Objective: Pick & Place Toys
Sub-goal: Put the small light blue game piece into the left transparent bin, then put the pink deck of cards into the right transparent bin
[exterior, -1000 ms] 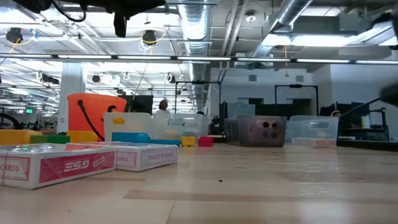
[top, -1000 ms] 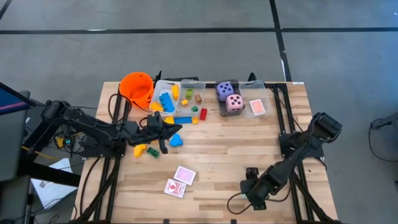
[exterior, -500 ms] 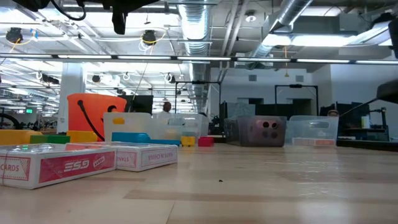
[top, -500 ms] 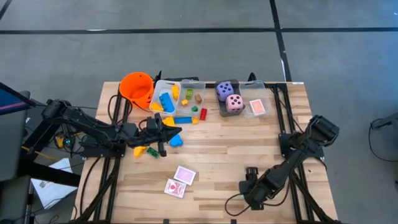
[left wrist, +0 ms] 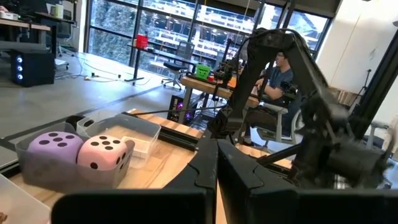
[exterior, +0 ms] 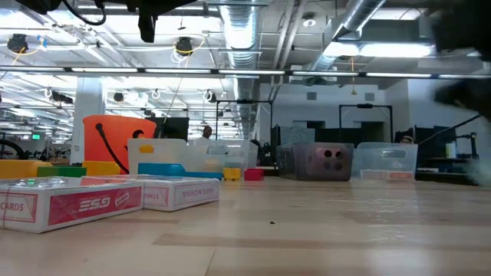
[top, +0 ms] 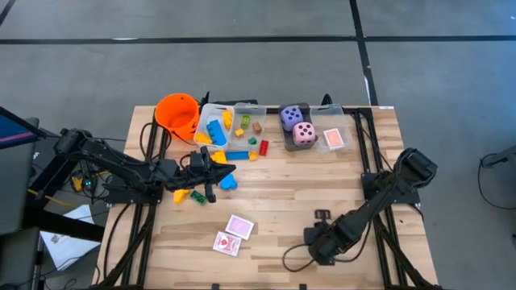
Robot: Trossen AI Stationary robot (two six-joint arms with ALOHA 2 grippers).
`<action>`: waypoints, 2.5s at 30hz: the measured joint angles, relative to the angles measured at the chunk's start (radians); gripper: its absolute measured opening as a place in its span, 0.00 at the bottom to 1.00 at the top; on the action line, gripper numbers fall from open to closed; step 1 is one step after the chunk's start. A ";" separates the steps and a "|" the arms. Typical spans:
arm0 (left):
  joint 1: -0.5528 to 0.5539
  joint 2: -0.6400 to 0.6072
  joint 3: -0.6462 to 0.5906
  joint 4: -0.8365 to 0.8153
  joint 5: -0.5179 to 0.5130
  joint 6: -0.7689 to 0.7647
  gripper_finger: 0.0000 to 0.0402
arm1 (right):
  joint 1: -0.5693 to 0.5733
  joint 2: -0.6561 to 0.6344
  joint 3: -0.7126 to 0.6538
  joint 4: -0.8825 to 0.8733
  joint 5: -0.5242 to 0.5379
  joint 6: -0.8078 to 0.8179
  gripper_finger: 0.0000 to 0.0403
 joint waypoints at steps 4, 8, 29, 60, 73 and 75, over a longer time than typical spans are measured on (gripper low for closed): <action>0.000 0.000 0.000 -0.002 0.001 0.000 0.00 | -0.023 -0.062 0.089 -0.059 0.195 -0.094 0.33; 0.000 0.000 0.000 -0.009 0.001 0.000 0.00 | -0.052 -0.152 0.125 -0.080 0.543 -0.133 0.33; -0.179 0.000 -0.001 -0.092 0.000 -0.038 0.00 | -0.722 -0.216 0.126 0.779 0.330 -0.898 0.35; -0.133 -0.032 0.000 -0.188 -0.001 0.061 0.00 | -1.077 0.076 0.341 0.765 -0.244 -0.753 0.64; -0.134 -0.032 0.000 -0.184 0.000 0.063 0.00 | -0.740 -0.322 0.338 0.493 0.003 -0.762 0.64; -0.134 -0.032 0.000 -0.184 0.000 0.063 0.00 | -0.689 -0.373 0.338 0.556 0.004 -0.760 0.64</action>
